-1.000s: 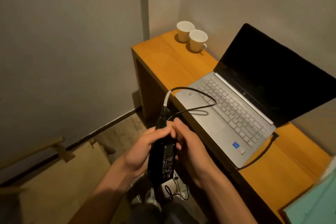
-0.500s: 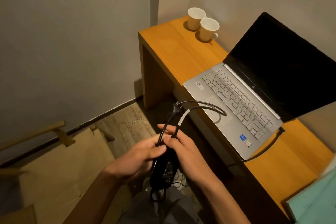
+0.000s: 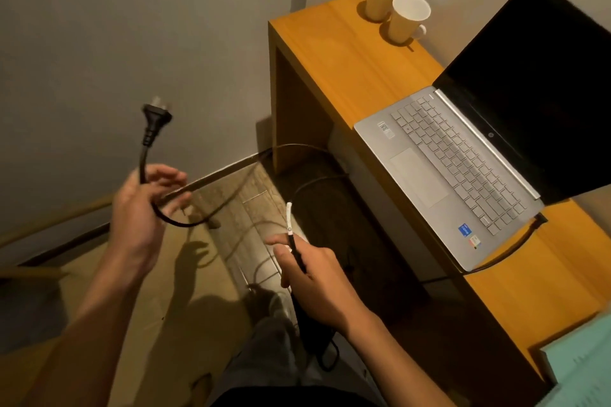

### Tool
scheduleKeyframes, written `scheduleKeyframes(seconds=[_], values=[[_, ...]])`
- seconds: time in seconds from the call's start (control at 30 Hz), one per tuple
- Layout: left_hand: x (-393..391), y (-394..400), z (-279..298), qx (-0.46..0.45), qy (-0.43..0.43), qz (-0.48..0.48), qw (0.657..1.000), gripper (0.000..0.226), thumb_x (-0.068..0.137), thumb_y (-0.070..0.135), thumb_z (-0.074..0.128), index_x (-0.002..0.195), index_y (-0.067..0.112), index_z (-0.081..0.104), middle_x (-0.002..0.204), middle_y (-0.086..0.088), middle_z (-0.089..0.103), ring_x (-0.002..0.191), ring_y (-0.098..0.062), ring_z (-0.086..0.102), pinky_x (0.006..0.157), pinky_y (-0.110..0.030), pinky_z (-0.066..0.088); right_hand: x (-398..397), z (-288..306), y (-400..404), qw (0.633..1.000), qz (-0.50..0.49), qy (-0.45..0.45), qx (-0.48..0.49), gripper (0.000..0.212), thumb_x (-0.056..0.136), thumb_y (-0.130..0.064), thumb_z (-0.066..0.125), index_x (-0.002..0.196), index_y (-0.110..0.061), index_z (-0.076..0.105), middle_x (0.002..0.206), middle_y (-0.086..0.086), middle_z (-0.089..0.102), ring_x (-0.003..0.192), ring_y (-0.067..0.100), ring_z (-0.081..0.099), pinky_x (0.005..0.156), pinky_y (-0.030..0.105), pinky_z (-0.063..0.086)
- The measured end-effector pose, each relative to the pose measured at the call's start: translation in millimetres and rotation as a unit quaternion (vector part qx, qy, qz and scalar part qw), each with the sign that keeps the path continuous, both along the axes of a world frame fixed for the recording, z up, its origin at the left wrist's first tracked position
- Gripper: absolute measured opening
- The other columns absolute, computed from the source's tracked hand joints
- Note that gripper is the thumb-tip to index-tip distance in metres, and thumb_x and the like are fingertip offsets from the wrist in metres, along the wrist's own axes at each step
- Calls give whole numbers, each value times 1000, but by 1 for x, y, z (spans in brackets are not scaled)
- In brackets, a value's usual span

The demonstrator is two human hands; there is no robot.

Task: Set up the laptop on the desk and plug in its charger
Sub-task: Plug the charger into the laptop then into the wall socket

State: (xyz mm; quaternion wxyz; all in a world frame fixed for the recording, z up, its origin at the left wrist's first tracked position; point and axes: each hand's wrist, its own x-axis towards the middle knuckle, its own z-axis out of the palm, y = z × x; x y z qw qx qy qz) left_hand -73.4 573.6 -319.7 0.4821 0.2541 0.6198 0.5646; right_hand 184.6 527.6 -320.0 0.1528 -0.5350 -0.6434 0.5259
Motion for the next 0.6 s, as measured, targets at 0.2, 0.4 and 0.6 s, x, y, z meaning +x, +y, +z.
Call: scheduleKeyframes(seconds=[0.2, 0.4, 0.6], values=[[-6, 2, -45, -55, 151, -37, 986, 36, 92, -1, 44, 81, 25, 67, 92, 6, 66, 86, -5, 57, 84, -29, 41, 5, -88, 10, 993, 20, -107, -37, 48, 103, -57, 33, 101, -21, 64, 79, 2, 70, 76, 19, 68, 76, 51, 56], [39, 22, -129, -107, 136, -148, 974, 34, 93, -8, 45, 81, 15, 66, 74, 4, 63, 64, -9, 57, 69, -26, 47, 38, -200, 33, 978, -2, -180, -101, 43, 105, -51, 33, 108, -18, 60, 92, 7, 72, 91, 30, 70, 84, 52, 55], [95, 46, -222, -110, 66, -134, 983, 25, 82, 16, 45, 90, 16, 68, 51, 13, 41, 47, -5, 34, 47, -24, 28, 72, -307, 55, 964, -77, -175, -183, 29, 109, -33, 39, 116, -13, 59, 103, 6, 67, 102, 24, 64, 92, 37, 48]])
